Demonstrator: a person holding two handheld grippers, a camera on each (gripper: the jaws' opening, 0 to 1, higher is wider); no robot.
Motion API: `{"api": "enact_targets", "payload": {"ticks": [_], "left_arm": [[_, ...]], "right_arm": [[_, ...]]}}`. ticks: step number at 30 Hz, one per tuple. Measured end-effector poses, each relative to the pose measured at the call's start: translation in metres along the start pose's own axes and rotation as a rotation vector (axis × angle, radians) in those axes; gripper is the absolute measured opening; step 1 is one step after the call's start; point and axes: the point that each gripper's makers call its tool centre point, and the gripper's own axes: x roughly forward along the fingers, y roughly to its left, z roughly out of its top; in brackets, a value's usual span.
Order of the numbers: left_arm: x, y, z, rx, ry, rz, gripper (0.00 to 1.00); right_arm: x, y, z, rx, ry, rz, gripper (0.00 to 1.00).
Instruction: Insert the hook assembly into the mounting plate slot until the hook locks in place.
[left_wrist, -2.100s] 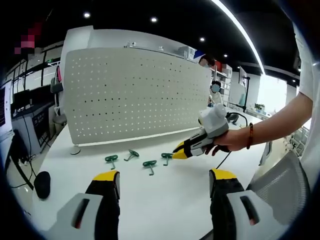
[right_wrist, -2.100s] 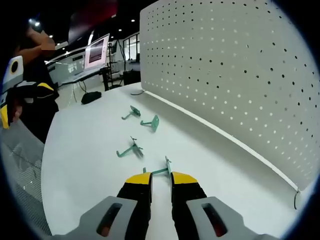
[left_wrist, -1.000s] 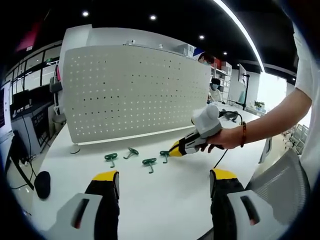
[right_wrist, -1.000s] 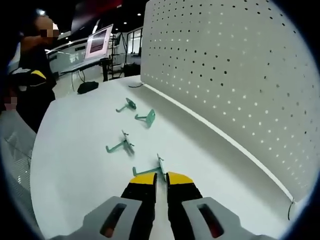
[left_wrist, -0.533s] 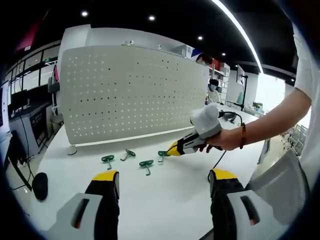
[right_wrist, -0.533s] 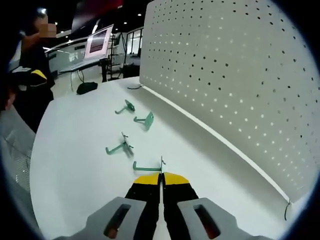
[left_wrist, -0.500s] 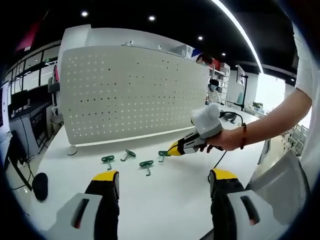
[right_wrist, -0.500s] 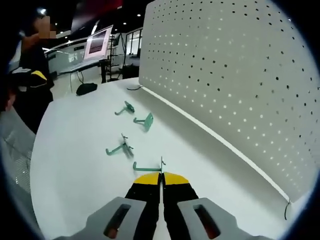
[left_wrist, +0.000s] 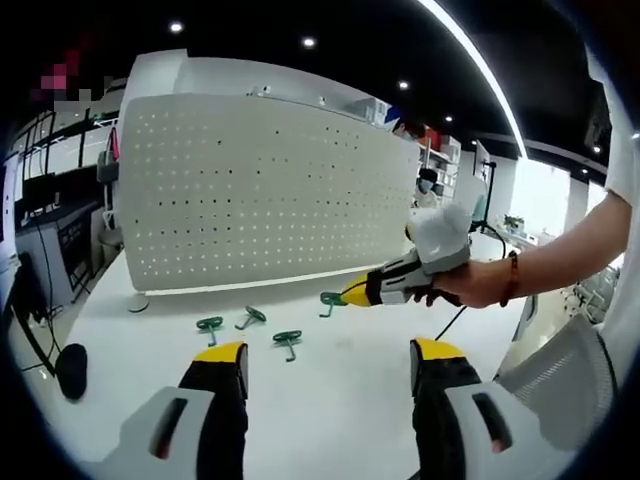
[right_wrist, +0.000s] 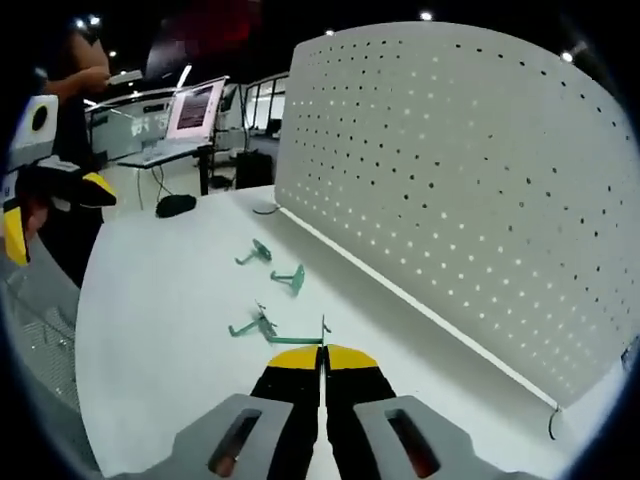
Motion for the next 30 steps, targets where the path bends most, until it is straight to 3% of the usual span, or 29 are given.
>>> {"api": "enact_targets", "payload": {"ticks": [7,8,14,19,22,30], "left_arm": [[-0.001,-0.002,0.009,-0.041,-0.046,-0.001,0.68],[-0.001,0.0,0.016,-0.085,-0.081,0.018,0.67],[0.001,-0.003,0.03,-0.125,-0.144,0.015,0.65],[0.0,-0.003,0.029,-0.151,-0.14,0.023,0.63],[0.001,-0.007,0.028,-0.26,-0.132,-0.007,0.59],[0.004,-0.009,0.038,-0.301,-0.173,-0.024,0.59]], "right_arm": [[-0.017,0.003,0.022,-0.022,-0.042,-0.02,0.0],[-0.02,0.004,0.027,-0.021,-0.054,-0.022,0.0],[-0.034,0.012,0.047,-0.03,-0.103,-0.012,0.0],[-0.039,0.015,0.056,-0.005,-0.127,-0.014,0.0],[-0.042,0.017,0.06,0.004,-0.14,-0.008,0.0],[-0.056,0.025,0.075,0.025,-0.197,-0.002,0.0]]}}
